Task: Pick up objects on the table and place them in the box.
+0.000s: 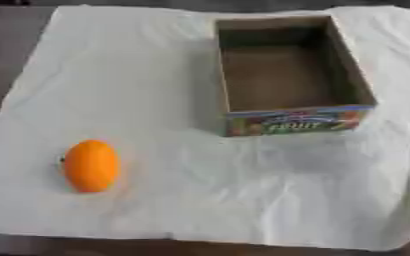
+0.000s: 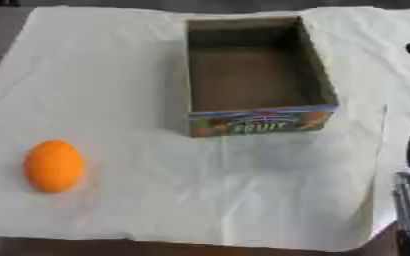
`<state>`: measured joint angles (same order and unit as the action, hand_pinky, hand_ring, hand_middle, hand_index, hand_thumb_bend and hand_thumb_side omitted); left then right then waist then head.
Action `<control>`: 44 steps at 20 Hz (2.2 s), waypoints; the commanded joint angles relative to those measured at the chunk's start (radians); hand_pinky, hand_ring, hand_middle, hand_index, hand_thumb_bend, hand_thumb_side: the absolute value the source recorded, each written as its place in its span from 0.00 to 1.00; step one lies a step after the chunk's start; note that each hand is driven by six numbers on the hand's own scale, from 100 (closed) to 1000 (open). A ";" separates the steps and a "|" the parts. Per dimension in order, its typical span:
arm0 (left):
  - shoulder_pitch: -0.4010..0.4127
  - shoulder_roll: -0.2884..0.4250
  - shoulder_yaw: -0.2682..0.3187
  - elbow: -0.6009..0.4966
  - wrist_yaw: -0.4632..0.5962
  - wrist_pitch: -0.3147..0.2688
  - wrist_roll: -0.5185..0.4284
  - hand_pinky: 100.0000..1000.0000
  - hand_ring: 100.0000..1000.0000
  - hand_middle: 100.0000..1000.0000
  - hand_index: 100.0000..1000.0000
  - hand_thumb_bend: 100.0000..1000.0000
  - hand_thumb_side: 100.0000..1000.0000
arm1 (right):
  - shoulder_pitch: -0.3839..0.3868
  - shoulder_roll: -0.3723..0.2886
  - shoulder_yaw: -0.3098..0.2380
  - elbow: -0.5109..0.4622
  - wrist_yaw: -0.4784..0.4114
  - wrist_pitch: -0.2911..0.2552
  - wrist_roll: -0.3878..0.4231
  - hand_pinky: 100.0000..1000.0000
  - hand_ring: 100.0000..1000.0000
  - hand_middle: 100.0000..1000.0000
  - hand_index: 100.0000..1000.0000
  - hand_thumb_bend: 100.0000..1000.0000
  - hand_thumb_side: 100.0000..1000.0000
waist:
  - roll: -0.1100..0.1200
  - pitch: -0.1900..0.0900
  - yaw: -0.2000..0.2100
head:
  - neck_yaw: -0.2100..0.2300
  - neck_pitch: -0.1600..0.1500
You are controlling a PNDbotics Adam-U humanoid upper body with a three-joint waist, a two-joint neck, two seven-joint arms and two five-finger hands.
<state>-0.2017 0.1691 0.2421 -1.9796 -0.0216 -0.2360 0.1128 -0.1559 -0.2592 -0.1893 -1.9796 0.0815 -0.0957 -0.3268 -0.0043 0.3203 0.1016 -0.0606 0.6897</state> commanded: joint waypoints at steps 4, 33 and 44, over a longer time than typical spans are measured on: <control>-0.022 0.127 0.023 -0.020 -0.070 -0.010 0.038 0.43 0.42 0.69 0.80 0.00 0.70 | 0.004 -0.019 0.001 -0.020 0.008 0.003 0.001 0.93 0.89 0.67 0.82 0.00 1.00 | 0.011 -0.025 0.007 | -0.007 0.022; -0.317 0.707 -0.369 0.023 -0.704 0.226 -0.319 0.52 0.55 0.67 0.92 0.22 0.80 | 0.015 -0.039 0.010 -0.020 0.007 0.014 0.022 0.94 0.89 0.66 0.82 0.00 1.00 | 0.033 -0.057 0.001 | -0.006 0.035; -0.396 0.710 -0.491 0.076 -0.658 0.187 -0.574 0.54 0.58 0.69 0.94 0.60 0.95 | 0.014 -0.038 0.024 -0.020 0.013 0.023 0.037 0.94 0.90 0.66 0.82 0.00 1.00 | 0.037 -0.054 -0.006 | 0.010 0.030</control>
<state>-0.5809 0.8460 -0.2461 -1.9055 -0.6902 -0.0445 -0.4380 -0.1323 -0.2770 -0.1652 -1.9796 0.0872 -0.0720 -0.2937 0.0332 0.2819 0.0960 -0.0551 0.7272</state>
